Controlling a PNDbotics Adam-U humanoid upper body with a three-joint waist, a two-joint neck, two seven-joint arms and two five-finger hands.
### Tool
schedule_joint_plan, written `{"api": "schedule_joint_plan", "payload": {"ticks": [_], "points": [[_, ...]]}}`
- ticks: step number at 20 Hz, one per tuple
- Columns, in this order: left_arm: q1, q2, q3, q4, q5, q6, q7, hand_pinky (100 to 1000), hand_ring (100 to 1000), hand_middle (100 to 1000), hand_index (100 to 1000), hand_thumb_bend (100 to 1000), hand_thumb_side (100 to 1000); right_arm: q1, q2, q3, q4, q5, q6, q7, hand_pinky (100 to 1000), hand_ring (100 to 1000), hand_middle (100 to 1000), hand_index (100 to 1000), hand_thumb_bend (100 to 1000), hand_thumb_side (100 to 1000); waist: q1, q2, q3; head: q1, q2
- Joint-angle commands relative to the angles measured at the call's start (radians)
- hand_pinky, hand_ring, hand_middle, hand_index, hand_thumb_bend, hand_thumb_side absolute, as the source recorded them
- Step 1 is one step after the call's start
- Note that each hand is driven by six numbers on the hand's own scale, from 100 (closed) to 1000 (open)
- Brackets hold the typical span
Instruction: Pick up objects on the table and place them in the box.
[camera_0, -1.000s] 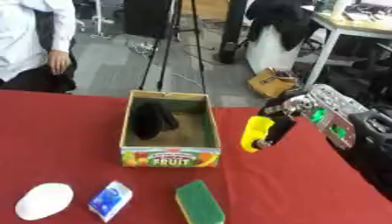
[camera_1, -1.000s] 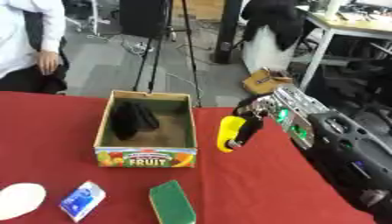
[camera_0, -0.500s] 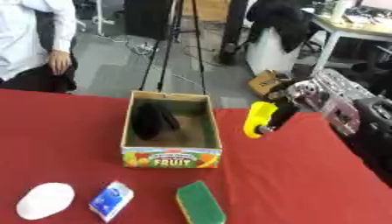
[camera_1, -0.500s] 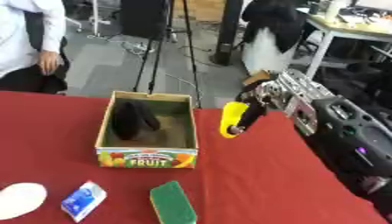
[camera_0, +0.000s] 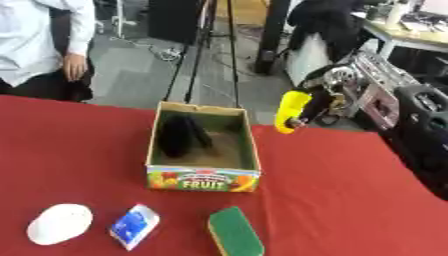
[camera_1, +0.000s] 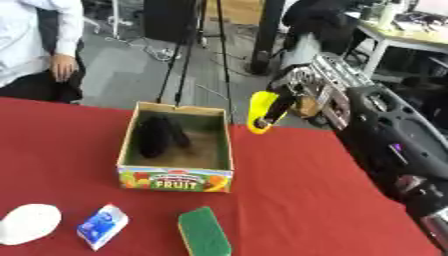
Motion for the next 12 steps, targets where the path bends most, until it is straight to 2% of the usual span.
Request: {"api": "schedule_joint_plan", "payload": {"ticks": [1, 12], "points": [[-0.012, 0.036, 0.001, -0.014, -0.002, 0.001, -0.005, 928, 948, 803, 860, 100, 985, -0.039, -0.004, -0.026, 0.007, 0.022, 0.004, 0.001, 735, 816, 631, 827, 189, 556, 0.006, -0.015, 0.005, -0.006, -0.011], [-0.035, 0.032, -0.009, -0.014, 0.011, -0.003, -0.015, 928, 948, 803, 860, 100, 983, -0.105, 0.072, -0.078, 0.028, 0.066, 0.033, 0.001, 736, 811, 627, 825, 168, 567, 0.001, -0.008, 0.043, -0.027, -0.036]]}}
